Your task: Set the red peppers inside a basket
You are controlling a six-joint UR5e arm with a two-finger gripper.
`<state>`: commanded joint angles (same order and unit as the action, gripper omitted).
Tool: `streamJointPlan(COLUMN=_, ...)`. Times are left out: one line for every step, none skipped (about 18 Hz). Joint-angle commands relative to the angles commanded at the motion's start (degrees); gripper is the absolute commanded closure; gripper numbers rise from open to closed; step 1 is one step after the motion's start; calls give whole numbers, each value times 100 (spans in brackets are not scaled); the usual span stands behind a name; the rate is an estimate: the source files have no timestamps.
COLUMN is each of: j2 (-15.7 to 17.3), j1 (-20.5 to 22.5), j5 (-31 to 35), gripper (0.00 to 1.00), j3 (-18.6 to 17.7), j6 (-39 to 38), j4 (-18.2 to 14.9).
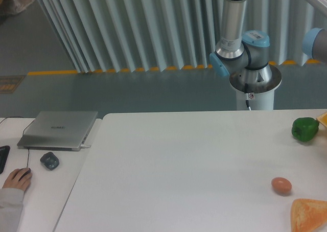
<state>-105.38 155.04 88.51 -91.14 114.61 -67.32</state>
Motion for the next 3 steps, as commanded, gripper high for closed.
streamJointPlan(j2=0, j1=9, j5=0, gripper=0, j3=9, j6=9, j4=-17)
streamJointPlan(j2=9, j1=9, j5=0, gripper=0, j3=9, j6=9, j4=-18)
streamJointPlan(j2=9, j1=9, j5=0, gripper=0, j3=9, j6=0, j4=-18)
